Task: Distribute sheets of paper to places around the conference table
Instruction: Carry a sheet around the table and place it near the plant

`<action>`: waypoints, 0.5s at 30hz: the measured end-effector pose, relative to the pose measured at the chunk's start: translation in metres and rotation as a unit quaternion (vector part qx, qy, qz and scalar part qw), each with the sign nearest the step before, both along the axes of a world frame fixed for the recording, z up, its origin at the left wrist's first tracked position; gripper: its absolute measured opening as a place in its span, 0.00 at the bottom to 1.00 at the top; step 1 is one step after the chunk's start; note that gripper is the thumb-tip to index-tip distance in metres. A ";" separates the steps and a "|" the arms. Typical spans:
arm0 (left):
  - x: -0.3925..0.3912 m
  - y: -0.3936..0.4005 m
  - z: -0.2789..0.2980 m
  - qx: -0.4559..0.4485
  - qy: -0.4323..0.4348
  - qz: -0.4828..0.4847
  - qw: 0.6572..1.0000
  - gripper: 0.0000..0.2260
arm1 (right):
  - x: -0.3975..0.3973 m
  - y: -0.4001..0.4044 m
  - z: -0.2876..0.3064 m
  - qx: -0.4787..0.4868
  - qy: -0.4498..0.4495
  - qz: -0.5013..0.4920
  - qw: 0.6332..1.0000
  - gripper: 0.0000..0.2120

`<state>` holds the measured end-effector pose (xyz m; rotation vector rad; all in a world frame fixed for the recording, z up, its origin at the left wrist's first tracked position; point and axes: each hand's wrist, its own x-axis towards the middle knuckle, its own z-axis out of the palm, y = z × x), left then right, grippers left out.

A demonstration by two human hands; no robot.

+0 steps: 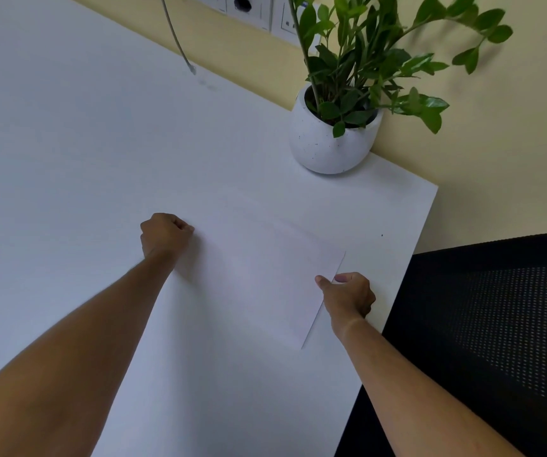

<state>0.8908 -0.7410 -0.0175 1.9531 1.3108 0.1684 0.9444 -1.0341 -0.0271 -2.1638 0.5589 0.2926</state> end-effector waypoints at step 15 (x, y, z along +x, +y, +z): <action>-0.006 -0.018 0.005 0.112 0.043 -0.069 0.990 0.11 | 0.002 -0.002 0.012 0.026 0.046 0.043 0.998 0.13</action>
